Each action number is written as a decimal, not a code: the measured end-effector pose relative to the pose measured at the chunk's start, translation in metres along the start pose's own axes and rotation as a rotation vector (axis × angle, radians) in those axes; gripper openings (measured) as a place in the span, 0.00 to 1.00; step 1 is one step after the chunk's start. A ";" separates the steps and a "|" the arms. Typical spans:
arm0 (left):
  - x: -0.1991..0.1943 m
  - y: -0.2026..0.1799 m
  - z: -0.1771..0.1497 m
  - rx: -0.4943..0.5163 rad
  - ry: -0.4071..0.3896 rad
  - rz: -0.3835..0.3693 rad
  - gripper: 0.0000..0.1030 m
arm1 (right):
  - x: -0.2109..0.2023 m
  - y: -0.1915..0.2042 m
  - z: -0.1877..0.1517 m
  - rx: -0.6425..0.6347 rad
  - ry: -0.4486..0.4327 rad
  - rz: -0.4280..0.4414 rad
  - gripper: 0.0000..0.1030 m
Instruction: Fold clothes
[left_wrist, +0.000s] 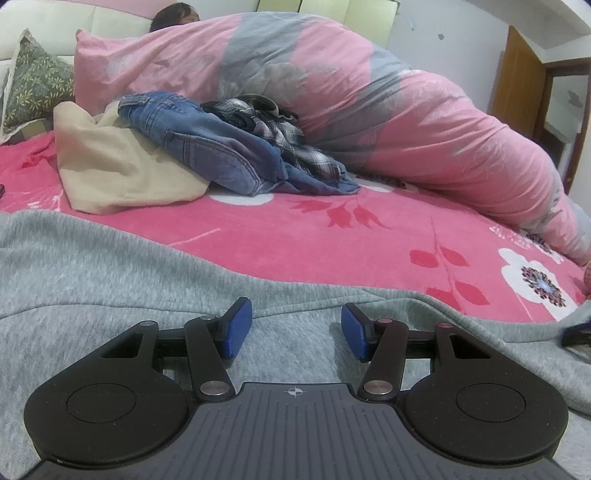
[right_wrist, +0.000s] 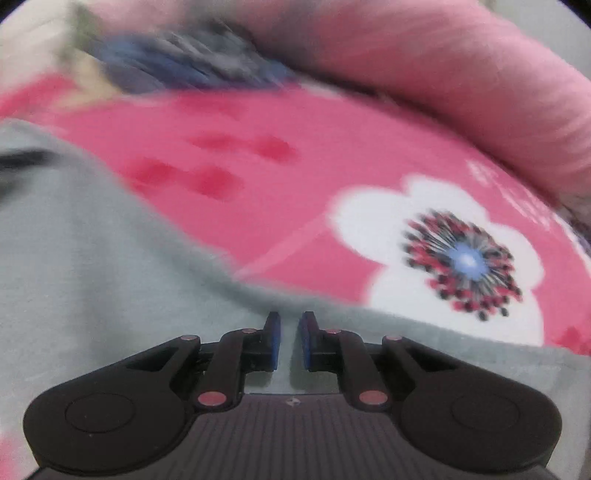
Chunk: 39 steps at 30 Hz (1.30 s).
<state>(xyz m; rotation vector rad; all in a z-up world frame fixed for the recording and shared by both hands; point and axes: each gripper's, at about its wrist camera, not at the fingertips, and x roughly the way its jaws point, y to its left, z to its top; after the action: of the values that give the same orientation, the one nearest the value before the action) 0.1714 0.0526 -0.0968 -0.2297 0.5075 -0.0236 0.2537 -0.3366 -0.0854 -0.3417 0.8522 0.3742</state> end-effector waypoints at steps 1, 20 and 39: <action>0.000 -0.001 0.000 0.002 0.001 0.002 0.52 | 0.004 -0.014 0.002 0.060 -0.041 -0.009 0.10; 0.000 -0.003 -0.001 0.021 0.005 0.017 0.52 | -0.291 0.031 -0.201 0.848 -0.383 -0.306 0.45; 0.001 -0.004 0.000 0.025 0.009 0.018 0.53 | -0.335 0.078 -0.381 1.572 -0.500 -0.330 0.70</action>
<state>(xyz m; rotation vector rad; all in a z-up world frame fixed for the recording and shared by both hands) 0.1725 0.0487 -0.0965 -0.2003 0.5176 -0.0131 -0.2345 -0.4944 -0.0686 1.0304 0.3812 -0.5482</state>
